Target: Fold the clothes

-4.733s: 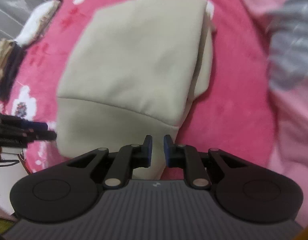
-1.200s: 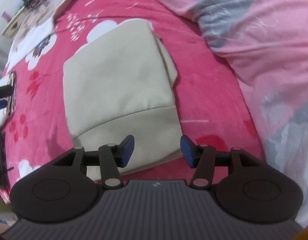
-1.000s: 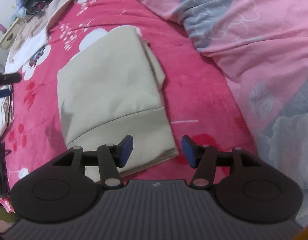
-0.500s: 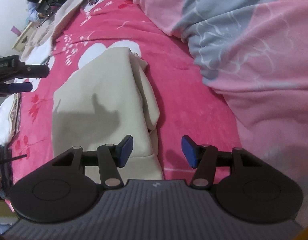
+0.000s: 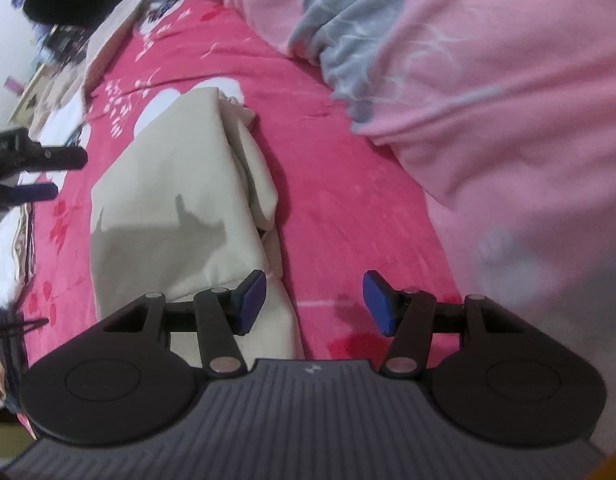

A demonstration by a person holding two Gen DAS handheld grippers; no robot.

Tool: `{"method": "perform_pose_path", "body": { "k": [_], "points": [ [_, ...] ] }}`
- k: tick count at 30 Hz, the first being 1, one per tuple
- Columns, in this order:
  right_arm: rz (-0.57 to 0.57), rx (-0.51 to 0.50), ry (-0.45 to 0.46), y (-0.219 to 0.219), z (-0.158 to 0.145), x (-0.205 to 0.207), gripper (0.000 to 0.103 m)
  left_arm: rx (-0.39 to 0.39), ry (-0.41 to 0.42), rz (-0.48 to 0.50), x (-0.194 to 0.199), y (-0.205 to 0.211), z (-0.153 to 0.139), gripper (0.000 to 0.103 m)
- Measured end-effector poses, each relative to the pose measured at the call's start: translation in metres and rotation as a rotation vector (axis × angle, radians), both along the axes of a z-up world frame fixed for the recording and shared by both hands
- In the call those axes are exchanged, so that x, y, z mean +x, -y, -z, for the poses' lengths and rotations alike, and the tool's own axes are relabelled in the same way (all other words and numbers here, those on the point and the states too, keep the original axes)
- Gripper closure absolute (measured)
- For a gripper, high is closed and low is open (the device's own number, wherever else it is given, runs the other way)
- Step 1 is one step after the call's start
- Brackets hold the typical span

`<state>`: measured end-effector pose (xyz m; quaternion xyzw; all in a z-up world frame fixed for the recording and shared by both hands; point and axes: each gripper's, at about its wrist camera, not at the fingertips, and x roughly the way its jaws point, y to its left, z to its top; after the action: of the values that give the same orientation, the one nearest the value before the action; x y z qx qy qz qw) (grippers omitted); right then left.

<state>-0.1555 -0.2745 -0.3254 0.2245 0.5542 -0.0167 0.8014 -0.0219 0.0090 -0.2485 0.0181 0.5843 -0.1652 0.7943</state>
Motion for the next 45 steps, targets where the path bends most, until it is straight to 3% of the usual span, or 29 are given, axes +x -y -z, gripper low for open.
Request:
{"method": "perform_pose_path", "body": {
  "k": [9, 14, 16, 24, 30, 33, 35, 37, 41, 45],
  "points": [
    [0.096, -0.032, 0.015, -0.024, -0.019, -0.035, 0.050, -0.018, -0.037, 0.083, -0.005, -0.012, 0.010, 0.006],
    [0.054, -0.055, 0.041, -0.038, -0.016, -0.030, 0.050, -0.018, -0.037, 0.082, -0.008, -0.012, 0.010, 0.011],
    [0.024, -0.044, 0.064, -0.041, -0.011, -0.018, 0.050, -0.020, -0.031, 0.077, -0.010, -0.012, 0.008, 0.020],
    [-0.109, -0.001, 0.198, -0.040, 0.007, 0.049, 0.050, -0.007, -0.043, 0.031, -0.001, 0.005, 0.015, 0.029],
    [-0.217, 0.065, 0.228, -0.034, 0.041, 0.105, 0.052, -0.047, -0.058, 0.039, 0.014, 0.034, 0.026, 0.034],
    [-0.277, 0.117, 0.196, -0.035, 0.058, 0.116, 0.065, -0.055, -0.086, 0.076, 0.022, 0.055, 0.035, 0.033],
    [-0.299, 0.131, 0.228, -0.035, 0.054, 0.111, 0.077, -0.061, -0.103, 0.094, 0.029, 0.071, 0.041, 0.029],
    [-0.308, 0.131, 0.258, -0.034, 0.048, 0.103, 0.082, -0.066, -0.118, 0.105, 0.035, 0.085, 0.047, 0.025],
    [-0.326, 0.128, 0.312, -0.036, 0.036, 0.085, 0.083, 0.022, -0.142, 0.146, 0.045, 0.113, 0.066, 0.031],
    [-0.373, 0.104, 0.354, -0.049, 0.025, 0.068, 0.081, 0.130, -0.111, 0.164, 0.041, 0.124, 0.078, 0.051]
  ]
}}
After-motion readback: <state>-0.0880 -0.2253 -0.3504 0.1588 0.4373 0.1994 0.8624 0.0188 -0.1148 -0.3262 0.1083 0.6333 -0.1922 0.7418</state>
